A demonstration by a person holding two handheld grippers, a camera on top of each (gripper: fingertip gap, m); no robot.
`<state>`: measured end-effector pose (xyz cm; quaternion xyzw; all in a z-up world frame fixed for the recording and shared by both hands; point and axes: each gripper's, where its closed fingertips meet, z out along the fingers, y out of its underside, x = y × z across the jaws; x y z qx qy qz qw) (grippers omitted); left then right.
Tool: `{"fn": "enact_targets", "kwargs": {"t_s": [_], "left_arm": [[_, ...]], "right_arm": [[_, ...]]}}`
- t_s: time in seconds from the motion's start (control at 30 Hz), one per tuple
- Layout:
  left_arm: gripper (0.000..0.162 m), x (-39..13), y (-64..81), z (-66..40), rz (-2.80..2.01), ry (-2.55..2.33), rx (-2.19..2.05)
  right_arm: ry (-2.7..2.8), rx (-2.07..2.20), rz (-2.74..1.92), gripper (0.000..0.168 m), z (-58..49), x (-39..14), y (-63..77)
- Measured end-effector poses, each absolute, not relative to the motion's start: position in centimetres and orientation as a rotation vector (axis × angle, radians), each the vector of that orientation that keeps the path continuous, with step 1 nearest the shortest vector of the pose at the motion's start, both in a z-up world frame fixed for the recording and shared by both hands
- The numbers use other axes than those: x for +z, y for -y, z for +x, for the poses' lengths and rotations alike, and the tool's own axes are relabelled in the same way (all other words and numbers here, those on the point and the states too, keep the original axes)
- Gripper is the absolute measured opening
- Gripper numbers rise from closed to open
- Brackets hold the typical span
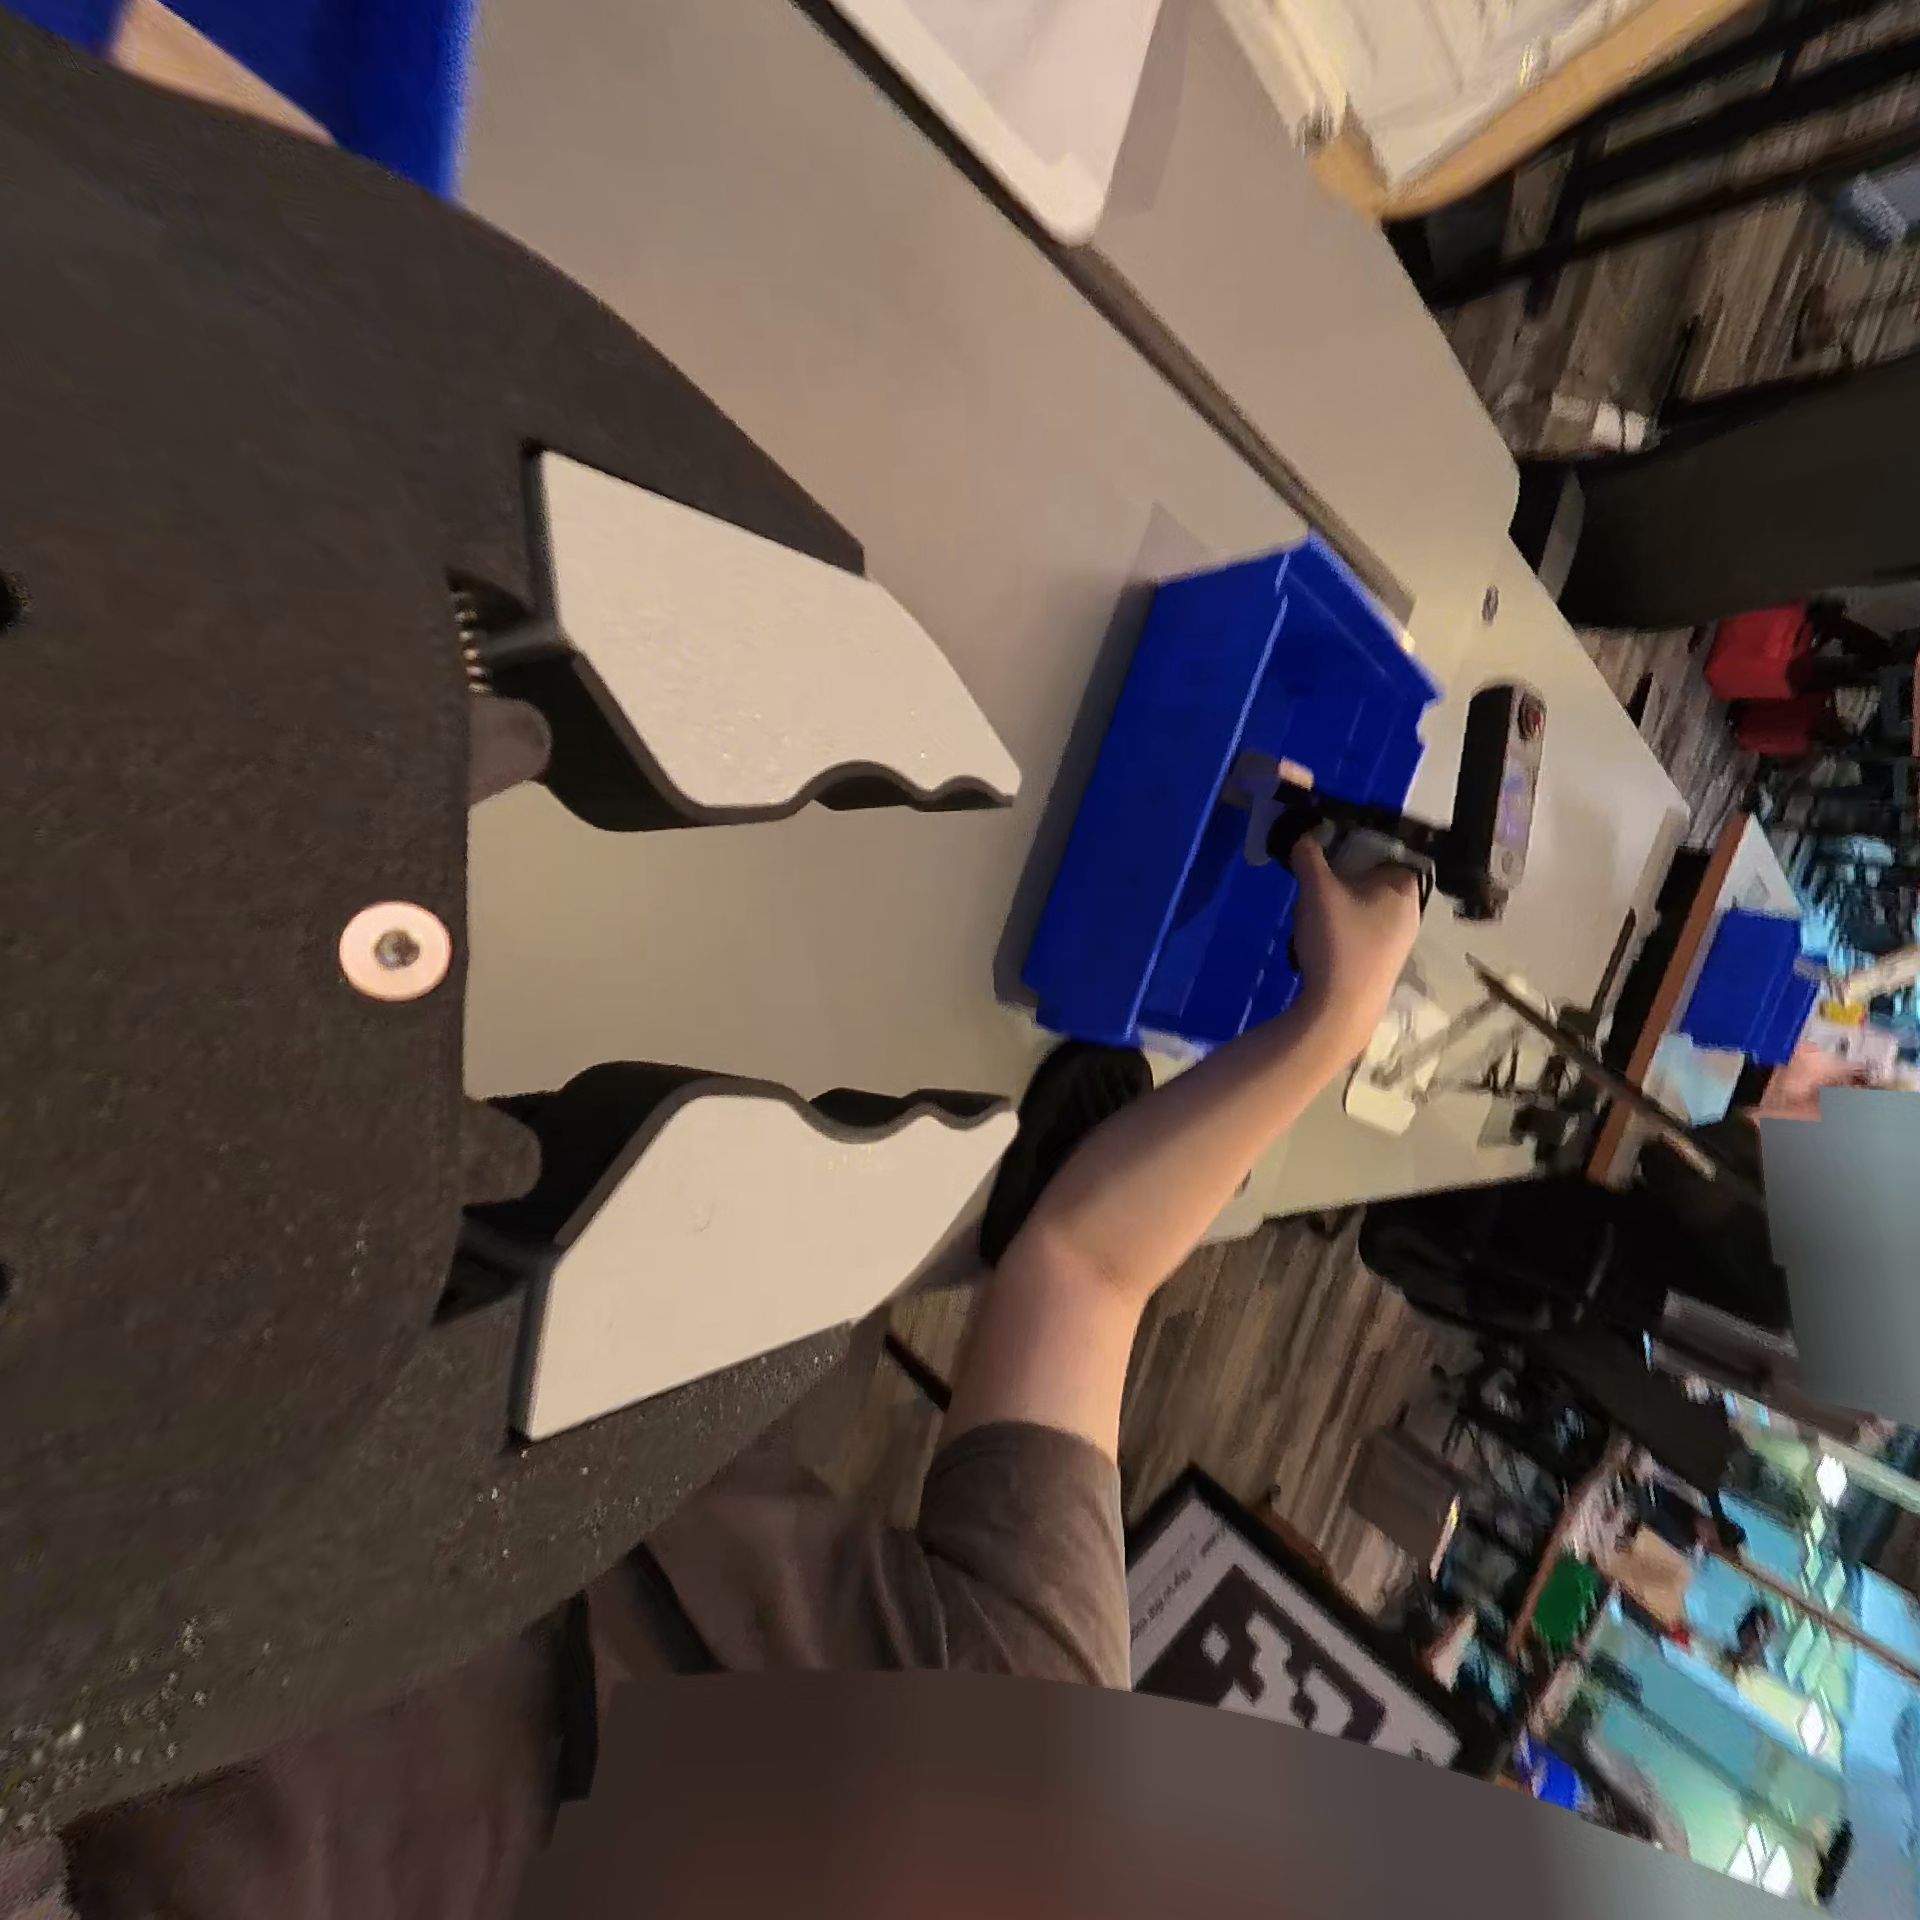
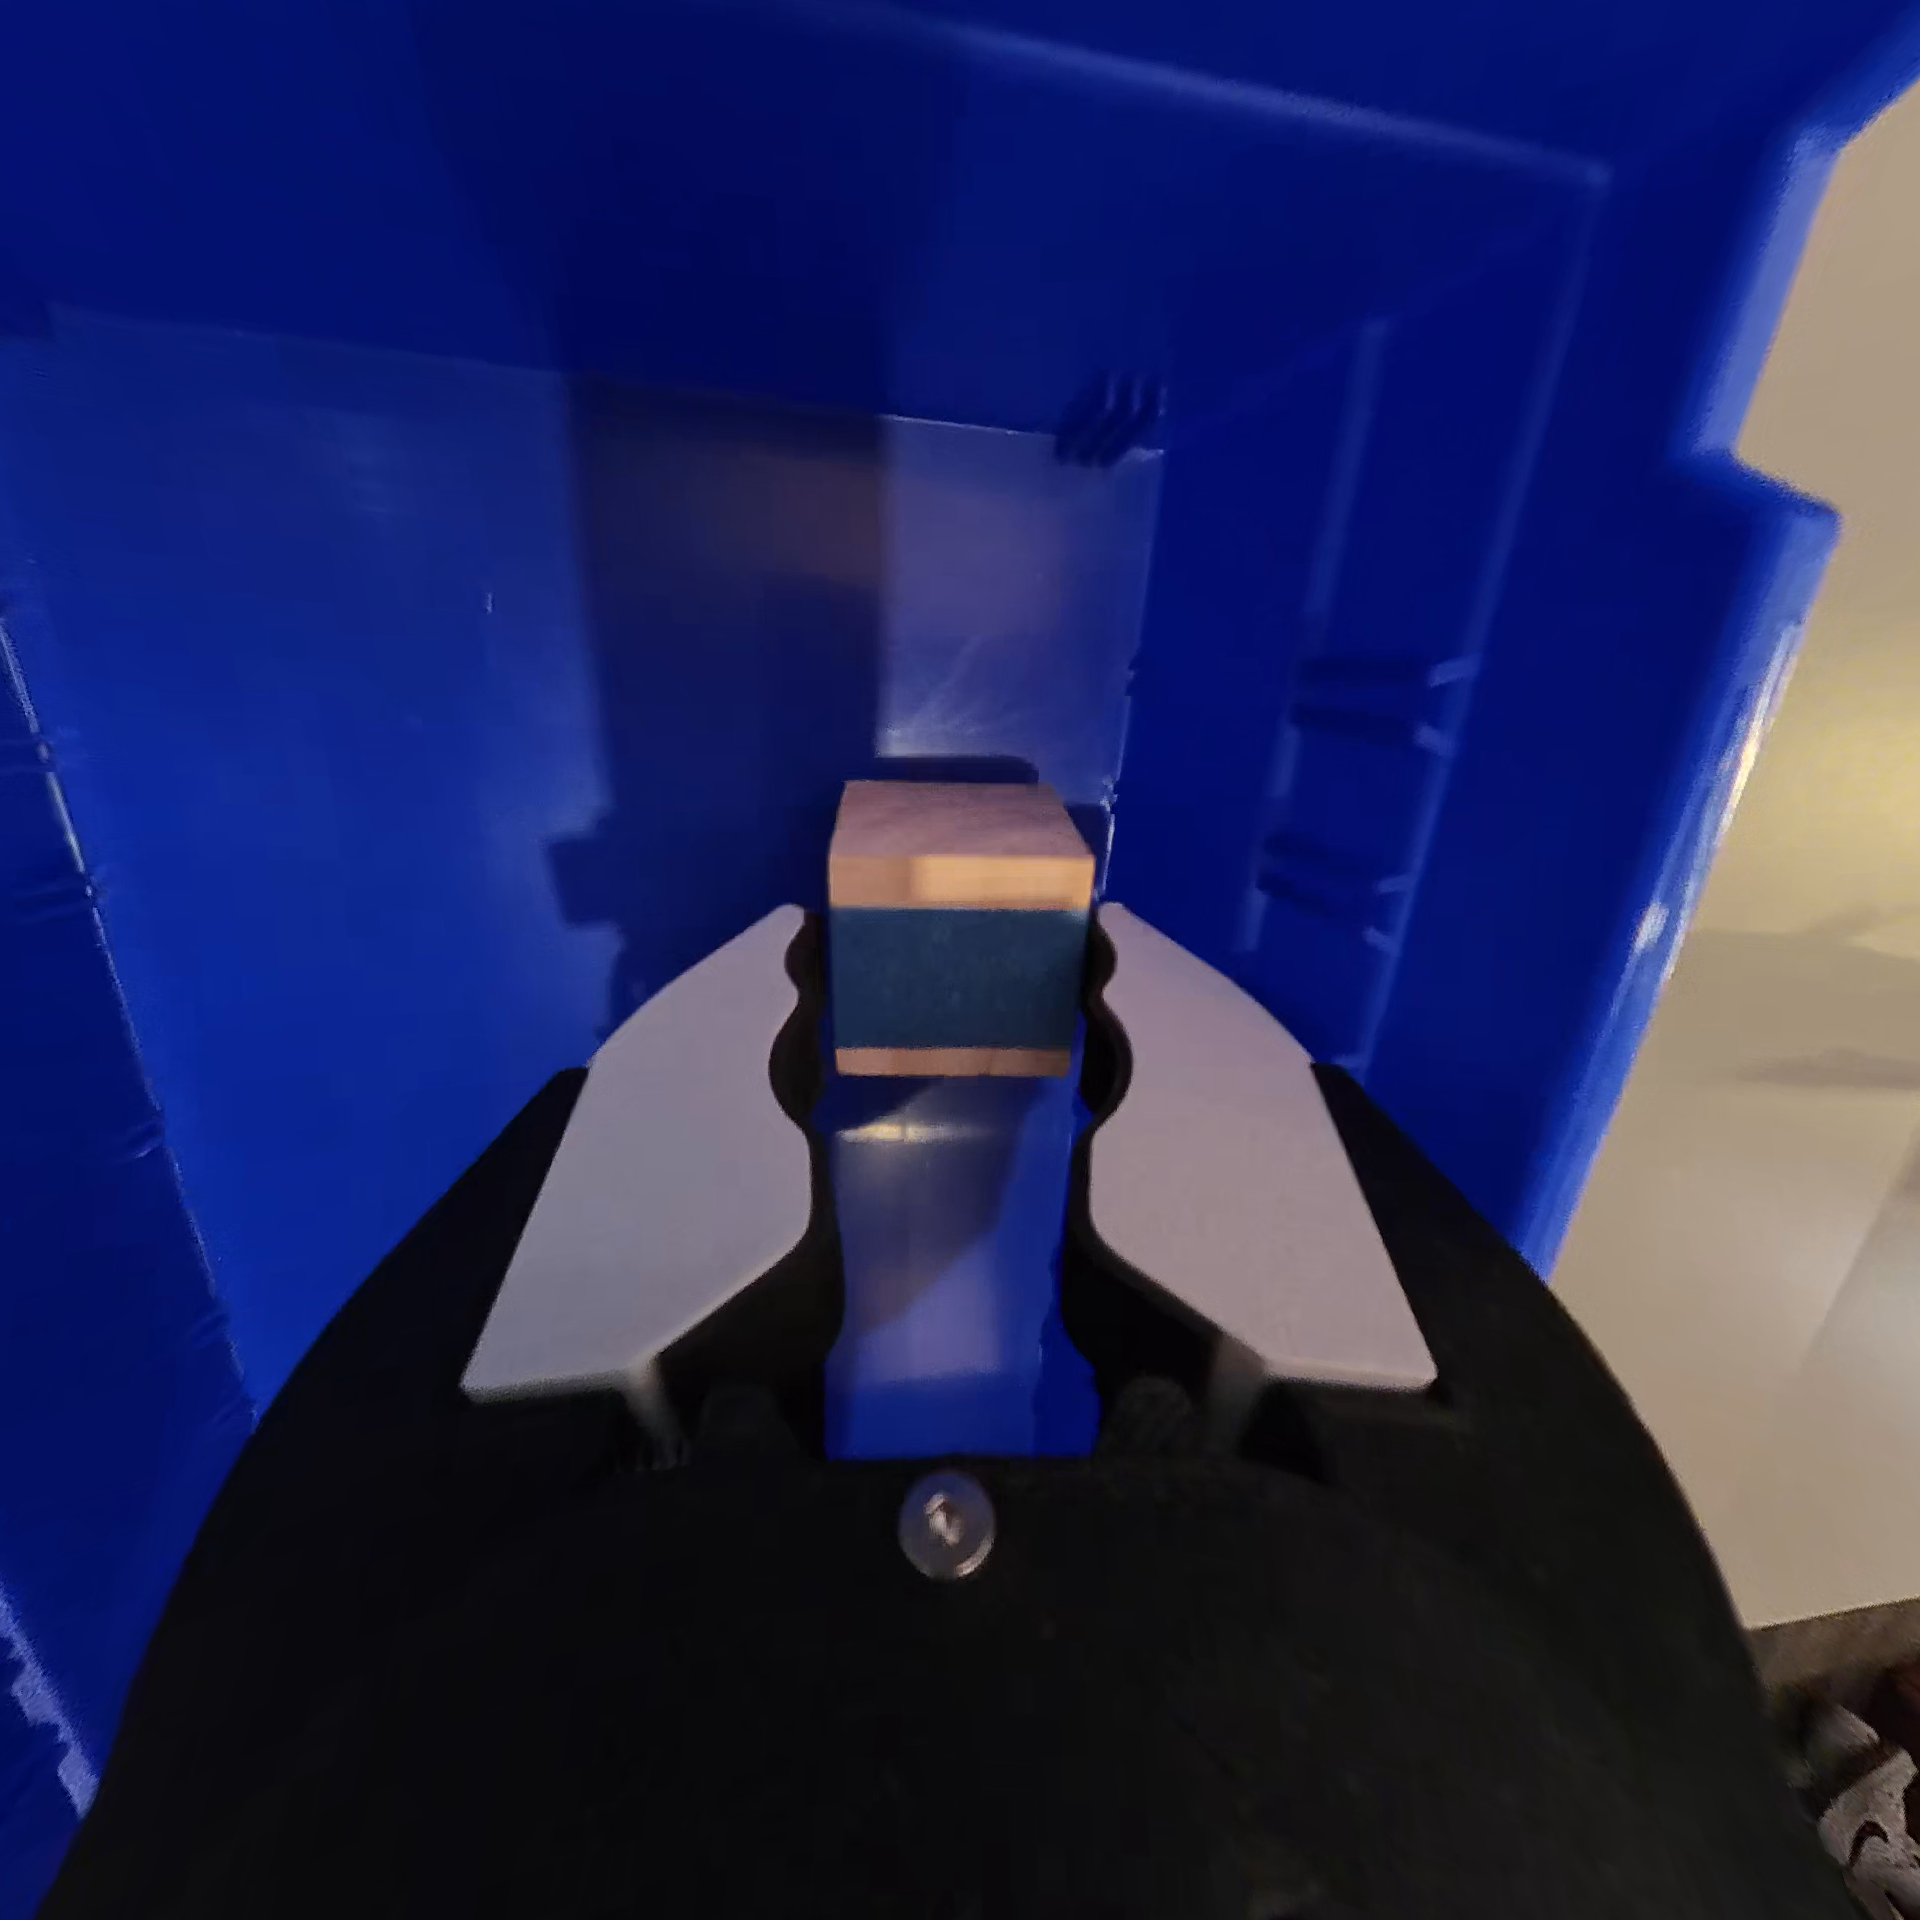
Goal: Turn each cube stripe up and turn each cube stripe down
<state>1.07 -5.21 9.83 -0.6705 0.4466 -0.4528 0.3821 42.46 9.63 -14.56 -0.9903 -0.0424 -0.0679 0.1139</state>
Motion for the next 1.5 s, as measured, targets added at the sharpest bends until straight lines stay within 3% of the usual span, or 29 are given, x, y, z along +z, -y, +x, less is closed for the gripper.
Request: {"fn": "enact_targets", "kwargs": {"t_s": [0.2, 0.47, 1.0, 1.5], "left_arm": [[0.052, 8.1, 1.2, -5.6, -1.835, -1.051, -0.71], [0.049, 1.1, -7.2, -14.8, -2.201, -0.738, -0.093], [0.058, -11.4, -8.1, -13.6, -2.731, -0.564, -0.149], [0.045, -13.8, -6.3, -14.7, -2.914, -0.621, -0.141]], "right_arm": [[0.208, -0.21, -2.812, 0.065, 41.5, -12.2, -10.4], [0.328, -0.161, -2.609, 0.064, 38.1, -6.4, -10.1], [0.45, -0.207, -2.614, 0.065, 36.6, -5.8, -8.9], [0.515, -0.262, -2.607, 0.065, 36.3, -5.7, -8.8]]}}
